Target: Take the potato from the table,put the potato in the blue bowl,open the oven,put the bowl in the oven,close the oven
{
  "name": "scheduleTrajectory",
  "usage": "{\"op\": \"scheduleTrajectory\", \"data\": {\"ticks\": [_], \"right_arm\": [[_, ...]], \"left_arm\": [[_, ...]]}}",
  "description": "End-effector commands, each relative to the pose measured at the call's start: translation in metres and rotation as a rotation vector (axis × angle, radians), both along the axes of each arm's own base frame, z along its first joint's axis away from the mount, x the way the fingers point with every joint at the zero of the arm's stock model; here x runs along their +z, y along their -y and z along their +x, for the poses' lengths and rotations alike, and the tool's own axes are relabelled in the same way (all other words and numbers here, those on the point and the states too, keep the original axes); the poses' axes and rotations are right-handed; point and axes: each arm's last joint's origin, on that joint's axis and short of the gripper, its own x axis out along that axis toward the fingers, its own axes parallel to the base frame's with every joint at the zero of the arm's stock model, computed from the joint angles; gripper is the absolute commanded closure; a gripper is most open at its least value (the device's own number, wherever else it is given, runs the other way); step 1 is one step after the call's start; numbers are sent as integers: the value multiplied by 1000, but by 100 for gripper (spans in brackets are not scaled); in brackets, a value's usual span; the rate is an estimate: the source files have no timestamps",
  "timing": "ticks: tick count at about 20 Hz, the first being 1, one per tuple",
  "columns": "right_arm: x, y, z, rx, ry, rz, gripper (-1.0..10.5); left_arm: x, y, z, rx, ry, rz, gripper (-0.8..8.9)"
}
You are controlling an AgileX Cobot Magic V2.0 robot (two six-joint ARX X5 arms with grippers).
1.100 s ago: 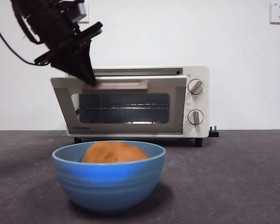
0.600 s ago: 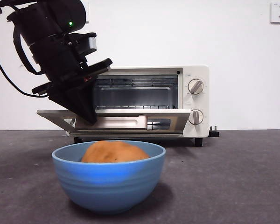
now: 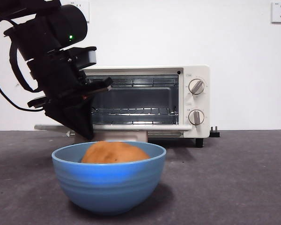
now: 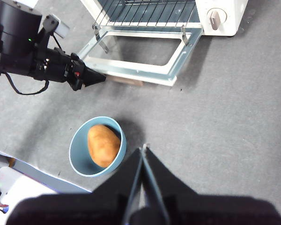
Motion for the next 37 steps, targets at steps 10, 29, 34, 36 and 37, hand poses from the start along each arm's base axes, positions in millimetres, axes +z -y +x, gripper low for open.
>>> {"op": "scheduleTrajectory", "data": {"ticks": [10, 29, 34, 36, 37], "right_arm": [[-12, -2, 5, 12, -119, -68, 946], [-113, -126, 128, 263, -542, -197, 626], [-136, -150, 134, 263, -575, -224, 627], [-140, -153, 138, 246, -579, -212, 631], [-142, -154, 140, 239, -583, -207, 631]], "left_arm": [[25, -3, -26, -94, -42, 7, 819], [120, -75, -175, -176, -141, 7, 819], [124, -86, -193, -175, -148, 10, 819], [127, -88, -198, -187, -139, -25, 819], [128, -89, -201, -200, -141, -59, 819]]}}
